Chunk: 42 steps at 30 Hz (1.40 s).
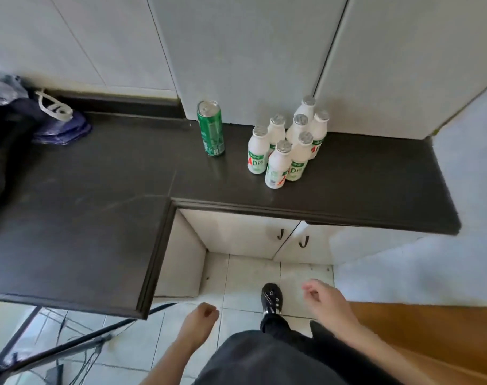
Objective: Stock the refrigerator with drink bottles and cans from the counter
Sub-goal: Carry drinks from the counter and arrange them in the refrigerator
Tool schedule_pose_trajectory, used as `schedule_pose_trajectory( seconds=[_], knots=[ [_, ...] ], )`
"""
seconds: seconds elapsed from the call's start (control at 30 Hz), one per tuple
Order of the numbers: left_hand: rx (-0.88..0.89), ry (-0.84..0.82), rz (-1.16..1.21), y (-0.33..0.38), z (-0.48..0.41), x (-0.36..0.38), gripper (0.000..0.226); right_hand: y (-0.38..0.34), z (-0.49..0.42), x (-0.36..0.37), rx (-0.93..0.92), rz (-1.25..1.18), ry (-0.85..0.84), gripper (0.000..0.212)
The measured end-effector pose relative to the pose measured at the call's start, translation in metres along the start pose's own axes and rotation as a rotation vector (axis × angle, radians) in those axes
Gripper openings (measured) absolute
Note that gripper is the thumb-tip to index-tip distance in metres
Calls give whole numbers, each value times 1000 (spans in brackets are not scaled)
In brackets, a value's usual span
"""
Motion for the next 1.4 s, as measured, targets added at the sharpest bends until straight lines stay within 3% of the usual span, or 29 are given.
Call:
schedule_pose_trajectory(
  seconds=[0.13,0.27,0.47,0.63,0.77,0.93,1.07,1.4],
  knots=[
    [167,153,171,98,-14,-43,22,-70,-53,-90,-211,-128,210,18],
    [273,302,393,165,-11,-97,8,-137,-71,-154,-450,-208,443,18],
    [404,496,658,208,-6,-175,17,-206,-76,-198,-685,-57,819,9],
    [487,633,599,232,-18,-221,16,-238,-101,-202,-635,124,762,19],
    [622,671,494,264,-36,-259,34,-257,-122,-207,-463,271,787,26],
    [709,585,375,289,-69,-283,63,-266,-142,-192,-305,506,712,36],
    [717,465,407,298,-93,-286,80,-269,-148,-190,-286,497,760,35],
    [704,410,396,295,-108,-288,74,-273,-157,-187,-280,464,734,42]
  ],
)
Point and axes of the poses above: each hand's wrist, its own z-axis away from the middle knuckle, its own x-axis out of the palm, y = z × x, the point moved 6 cm from there along -z, towards the middle knuckle, and after that the axes turned 2 degrees about -y, right-handed, at the moved point
